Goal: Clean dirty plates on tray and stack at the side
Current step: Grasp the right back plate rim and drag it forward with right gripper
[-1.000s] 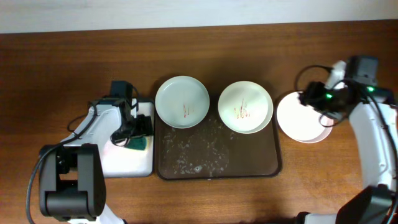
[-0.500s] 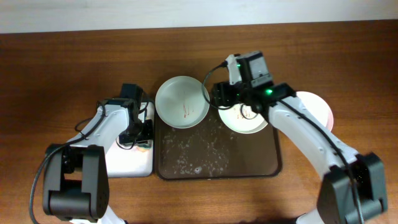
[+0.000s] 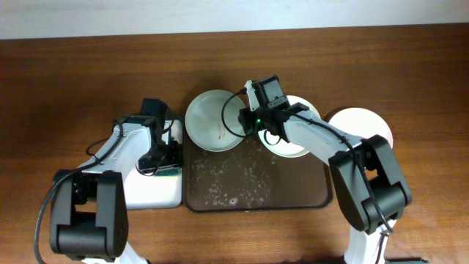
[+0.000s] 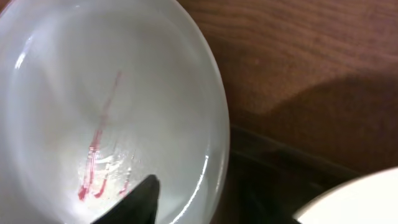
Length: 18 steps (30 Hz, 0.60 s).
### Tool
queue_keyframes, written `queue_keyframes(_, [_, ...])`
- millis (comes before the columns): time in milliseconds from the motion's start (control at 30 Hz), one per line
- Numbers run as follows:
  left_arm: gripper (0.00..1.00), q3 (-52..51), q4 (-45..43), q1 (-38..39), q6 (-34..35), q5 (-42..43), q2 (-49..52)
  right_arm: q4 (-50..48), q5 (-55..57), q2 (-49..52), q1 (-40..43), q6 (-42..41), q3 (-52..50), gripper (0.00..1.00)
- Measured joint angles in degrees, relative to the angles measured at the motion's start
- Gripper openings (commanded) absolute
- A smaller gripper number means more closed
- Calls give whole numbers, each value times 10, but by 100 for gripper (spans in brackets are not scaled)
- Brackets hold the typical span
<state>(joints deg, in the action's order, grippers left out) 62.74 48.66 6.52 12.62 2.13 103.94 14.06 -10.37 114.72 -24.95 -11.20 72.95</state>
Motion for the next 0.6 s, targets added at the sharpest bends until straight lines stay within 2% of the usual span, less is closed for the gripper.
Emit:
queue_keyframes(67, [75, 0, 0, 0, 0, 0, 0, 1, -11, 10, 0, -15, 0, 7])
queue_keyframes(100, [75, 0, 0, 0, 0, -1, 0, 4, -18, 12, 0, -21, 0, 4])
queue_keyframes(167, [76, 0, 0, 0, 0, -3, 0, 33, -30, 12, 1, -25, 2, 4])
queue_keyframes(300, [77, 0, -5, 0, 0, -5, 0, 221, -48, -22, 1, -31, 6, 4])
queue_keyframes(333, [77, 0, -9, 0, 0, -6, 0, 286, -51, -37, 0, -38, 4, 9])
queue_keyframes(400, [77, 0, -12, 0, 0, -6, 0, 343, -54, -46, -6, -49, 3, 58])
queue_keyframes(600, [77, 0, -12, 0, 0, -6, 0, 363, -57, -46, -15, -22, 7, 55])
